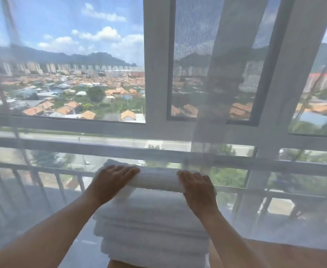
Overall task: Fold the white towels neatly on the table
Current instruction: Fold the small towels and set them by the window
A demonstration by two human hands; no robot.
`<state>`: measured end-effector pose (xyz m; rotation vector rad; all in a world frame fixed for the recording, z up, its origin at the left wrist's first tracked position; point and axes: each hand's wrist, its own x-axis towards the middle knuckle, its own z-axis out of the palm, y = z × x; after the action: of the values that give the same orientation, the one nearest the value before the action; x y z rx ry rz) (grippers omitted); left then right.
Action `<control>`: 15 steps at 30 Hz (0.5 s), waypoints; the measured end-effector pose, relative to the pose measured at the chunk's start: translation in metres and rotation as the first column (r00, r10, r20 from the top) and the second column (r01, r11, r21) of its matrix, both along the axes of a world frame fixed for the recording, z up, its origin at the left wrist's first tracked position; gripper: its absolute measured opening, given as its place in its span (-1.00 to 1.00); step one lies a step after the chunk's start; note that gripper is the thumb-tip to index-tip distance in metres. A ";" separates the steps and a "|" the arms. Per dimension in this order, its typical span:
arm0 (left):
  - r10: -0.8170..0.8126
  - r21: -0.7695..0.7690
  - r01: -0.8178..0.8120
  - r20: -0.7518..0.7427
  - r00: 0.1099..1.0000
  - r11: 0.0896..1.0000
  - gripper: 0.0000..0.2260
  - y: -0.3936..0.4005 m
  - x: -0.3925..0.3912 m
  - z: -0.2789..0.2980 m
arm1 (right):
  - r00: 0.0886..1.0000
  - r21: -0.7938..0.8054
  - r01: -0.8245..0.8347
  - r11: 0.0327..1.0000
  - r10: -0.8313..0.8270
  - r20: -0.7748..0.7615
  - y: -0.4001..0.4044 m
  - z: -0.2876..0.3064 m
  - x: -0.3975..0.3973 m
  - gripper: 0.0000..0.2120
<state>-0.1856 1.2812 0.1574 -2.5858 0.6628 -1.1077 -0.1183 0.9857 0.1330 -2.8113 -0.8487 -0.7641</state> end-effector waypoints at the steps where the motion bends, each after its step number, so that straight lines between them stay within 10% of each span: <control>1: -0.020 0.009 0.020 -0.057 0.998 1.000 -0.31 0.005 -0.003 -0.013 | 0.999 -0.017 0.020 1.000 -0.020 -0.038 0.003 -0.013 -0.007 -0.50; 9: 0.076 -0.346 -0.150 -0.217 0.973 0.926 -0.40 0.047 -0.034 -0.061 | 0.928 0.086 0.296 0.951 -0.264 -0.264 0.009 -0.044 -0.047 -0.41; 15: 0.093 -0.709 -0.519 -0.546 0.832 0.477 -0.36 0.070 -0.040 -0.063 | 0.748 0.370 0.551 0.748 -0.247 -0.616 0.002 -0.036 -0.046 -0.41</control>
<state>-0.2259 1.3514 0.0944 -3.6304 -0.5043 -0.7975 -0.1640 0.9878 0.0970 -2.4747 0.1087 -0.1543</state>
